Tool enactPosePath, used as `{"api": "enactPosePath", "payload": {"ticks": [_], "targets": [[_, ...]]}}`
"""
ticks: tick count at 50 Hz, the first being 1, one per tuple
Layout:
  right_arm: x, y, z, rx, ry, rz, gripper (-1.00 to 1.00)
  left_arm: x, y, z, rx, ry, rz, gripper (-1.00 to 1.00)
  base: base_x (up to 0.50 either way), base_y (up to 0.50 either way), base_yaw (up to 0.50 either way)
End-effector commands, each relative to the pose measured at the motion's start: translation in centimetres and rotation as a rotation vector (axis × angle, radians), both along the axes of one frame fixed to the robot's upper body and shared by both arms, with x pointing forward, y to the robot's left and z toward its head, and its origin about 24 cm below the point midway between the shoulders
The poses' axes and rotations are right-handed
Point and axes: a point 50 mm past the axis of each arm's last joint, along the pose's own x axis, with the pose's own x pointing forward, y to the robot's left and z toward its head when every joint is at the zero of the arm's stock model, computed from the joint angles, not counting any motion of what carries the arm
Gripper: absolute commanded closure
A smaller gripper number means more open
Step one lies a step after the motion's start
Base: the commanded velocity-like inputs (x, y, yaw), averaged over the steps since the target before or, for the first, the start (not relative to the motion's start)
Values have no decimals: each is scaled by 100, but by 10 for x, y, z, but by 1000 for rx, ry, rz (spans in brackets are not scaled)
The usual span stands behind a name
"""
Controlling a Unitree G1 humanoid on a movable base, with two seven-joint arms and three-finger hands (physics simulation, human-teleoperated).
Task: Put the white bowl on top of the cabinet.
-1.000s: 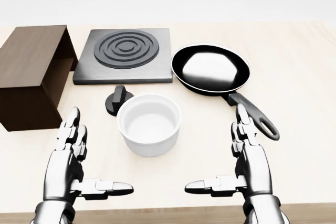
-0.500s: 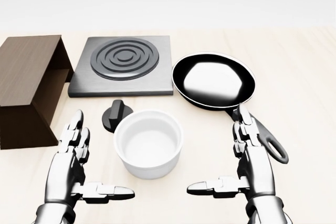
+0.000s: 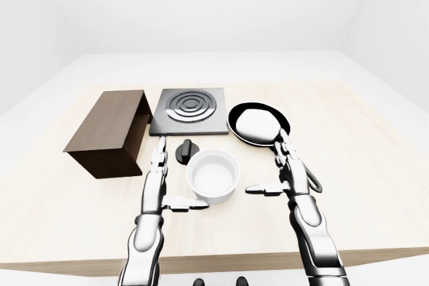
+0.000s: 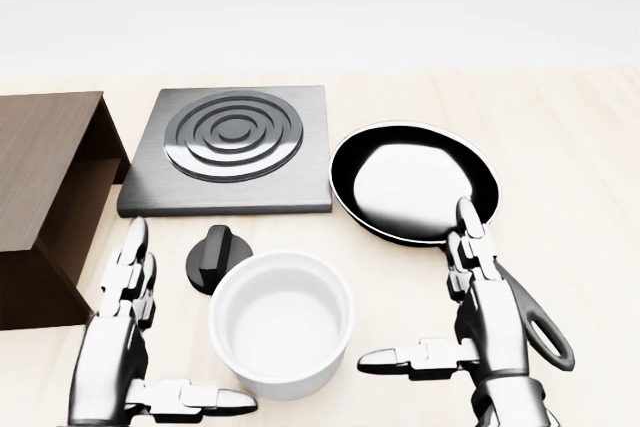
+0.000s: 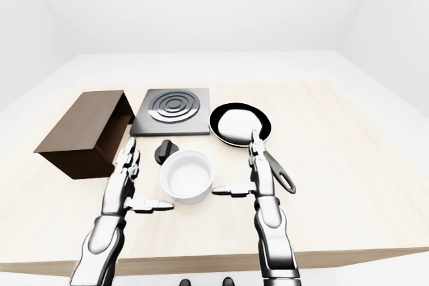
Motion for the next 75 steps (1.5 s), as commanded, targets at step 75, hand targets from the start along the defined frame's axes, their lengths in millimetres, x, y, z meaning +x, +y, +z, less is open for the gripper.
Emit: {"api": "enactPosePath", "payload": {"ticks": [75], "targets": [[-16,-56,70,129,-277,-116,-100,-64,-139,8,772,-474,-100,-100,0,0,0]]}}
